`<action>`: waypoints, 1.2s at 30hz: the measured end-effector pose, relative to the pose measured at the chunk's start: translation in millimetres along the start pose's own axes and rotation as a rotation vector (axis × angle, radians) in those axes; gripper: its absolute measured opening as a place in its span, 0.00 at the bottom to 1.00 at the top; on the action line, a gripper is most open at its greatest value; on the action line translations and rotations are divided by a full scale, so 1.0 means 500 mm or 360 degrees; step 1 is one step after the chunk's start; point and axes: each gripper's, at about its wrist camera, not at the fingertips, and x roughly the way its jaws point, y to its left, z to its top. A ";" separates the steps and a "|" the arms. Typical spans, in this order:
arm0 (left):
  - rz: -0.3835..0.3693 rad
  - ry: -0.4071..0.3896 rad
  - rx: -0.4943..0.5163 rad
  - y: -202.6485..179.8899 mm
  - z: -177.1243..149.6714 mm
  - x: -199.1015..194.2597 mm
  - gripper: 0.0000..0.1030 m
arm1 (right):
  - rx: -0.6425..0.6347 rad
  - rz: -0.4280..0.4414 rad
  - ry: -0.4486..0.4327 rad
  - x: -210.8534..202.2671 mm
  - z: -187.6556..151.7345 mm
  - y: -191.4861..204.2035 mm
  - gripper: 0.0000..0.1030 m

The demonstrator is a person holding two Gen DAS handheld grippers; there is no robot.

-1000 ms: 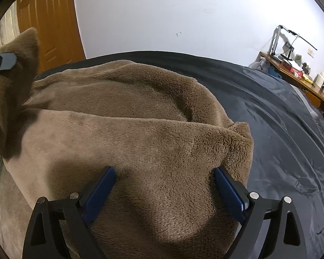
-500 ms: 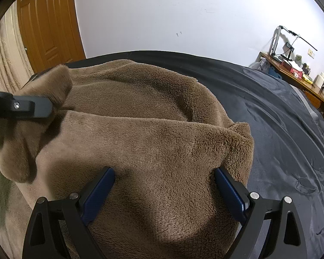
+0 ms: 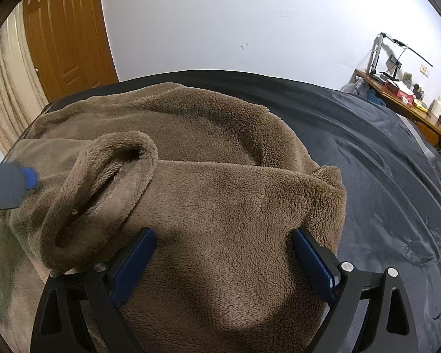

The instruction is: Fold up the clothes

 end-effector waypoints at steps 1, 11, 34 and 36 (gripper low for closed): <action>0.0036 -0.0017 -0.0003 0.012 -0.005 -0.006 0.78 | 0.0001 0.0002 0.0000 0.000 0.000 0.000 0.94; 0.0424 -0.0234 -0.0148 0.208 -0.082 -0.096 0.78 | -0.0007 0.0001 0.0006 0.000 0.000 0.003 0.95; 0.0824 -0.0267 -0.0225 0.373 -0.151 -0.143 0.80 | -0.0079 -0.0096 0.0008 -0.003 -0.002 0.021 0.96; 0.0838 -0.0283 -0.0252 0.379 -0.143 -0.143 0.80 | -0.0079 -0.0095 0.0008 -0.002 -0.001 0.021 0.96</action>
